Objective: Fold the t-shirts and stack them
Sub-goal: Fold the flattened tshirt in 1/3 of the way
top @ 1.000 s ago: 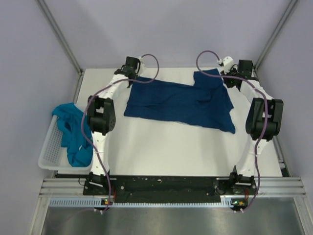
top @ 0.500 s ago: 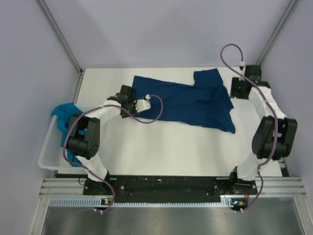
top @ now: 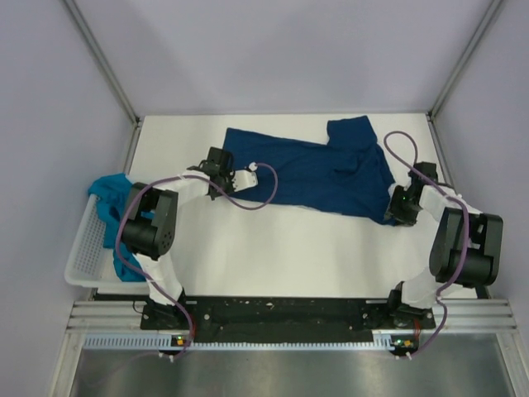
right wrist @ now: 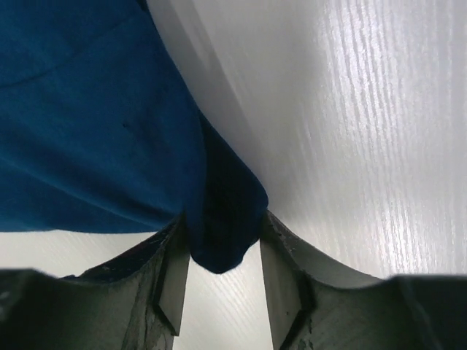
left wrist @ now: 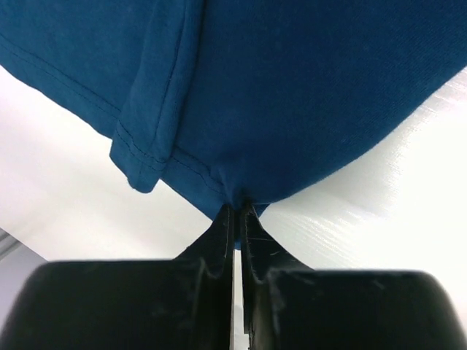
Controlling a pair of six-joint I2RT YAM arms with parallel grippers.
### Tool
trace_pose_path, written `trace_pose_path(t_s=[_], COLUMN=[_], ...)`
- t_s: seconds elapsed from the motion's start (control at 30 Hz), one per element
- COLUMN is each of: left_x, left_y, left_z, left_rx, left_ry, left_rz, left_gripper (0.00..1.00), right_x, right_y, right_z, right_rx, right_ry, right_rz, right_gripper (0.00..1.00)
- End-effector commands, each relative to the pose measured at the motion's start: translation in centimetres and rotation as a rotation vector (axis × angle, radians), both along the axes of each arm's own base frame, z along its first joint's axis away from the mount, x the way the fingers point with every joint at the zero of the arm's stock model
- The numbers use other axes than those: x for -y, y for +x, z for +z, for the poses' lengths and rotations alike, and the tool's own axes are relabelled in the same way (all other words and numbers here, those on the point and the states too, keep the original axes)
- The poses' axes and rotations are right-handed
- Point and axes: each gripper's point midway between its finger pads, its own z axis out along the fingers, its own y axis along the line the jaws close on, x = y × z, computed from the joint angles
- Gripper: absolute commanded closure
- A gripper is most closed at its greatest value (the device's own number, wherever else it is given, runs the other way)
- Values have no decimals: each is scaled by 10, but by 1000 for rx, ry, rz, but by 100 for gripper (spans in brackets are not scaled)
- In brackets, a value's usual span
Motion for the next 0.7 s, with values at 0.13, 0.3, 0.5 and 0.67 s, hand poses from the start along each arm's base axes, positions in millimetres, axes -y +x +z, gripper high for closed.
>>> trace_pose_path(t_s=[0.13, 0.3, 0.5, 0.67], left_x=[-16, -21, -8, -3], left_y=[-28, -92, -188, -225], left_z=[1, -10, -20, -2], left_rx=[-22, -181, -361, -438], left_ry=[31, 27, 54, 25], left_rz=[48, 35, -48, -61], left_gripper=[100, 100, 100, 67], right_x=[22, 27, 48, 67], right_y=[13, 7, -1, -7], right_z=[-4, 10, 11, 19], right_rx=[102, 152, 148, 172], right_ry=[38, 9, -58, -95], right_rz=[-109, -101, -151, -234], right_gripper=[97, 100, 100, 60])
